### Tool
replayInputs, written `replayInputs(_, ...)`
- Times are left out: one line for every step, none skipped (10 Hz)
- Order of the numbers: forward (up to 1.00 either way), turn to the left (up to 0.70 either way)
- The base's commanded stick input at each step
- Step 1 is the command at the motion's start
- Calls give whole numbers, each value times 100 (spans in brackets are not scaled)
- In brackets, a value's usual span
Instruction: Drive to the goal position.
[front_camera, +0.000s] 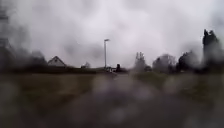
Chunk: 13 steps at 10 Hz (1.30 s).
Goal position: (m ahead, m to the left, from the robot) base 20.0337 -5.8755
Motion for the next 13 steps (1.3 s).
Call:
replayInputs(100,0)
replayInputs(100,0)
replayInputs(100,0)
replayInputs(100,0)
replayInputs(100,0)
replayInputs(100,0)
replayInputs(100,0)
replayInputs(100,0)
replayInputs(100,0)
replayInputs(100,0)
replayInputs(100,0)
replayInputs(100,0)
replayInputs(100,0)
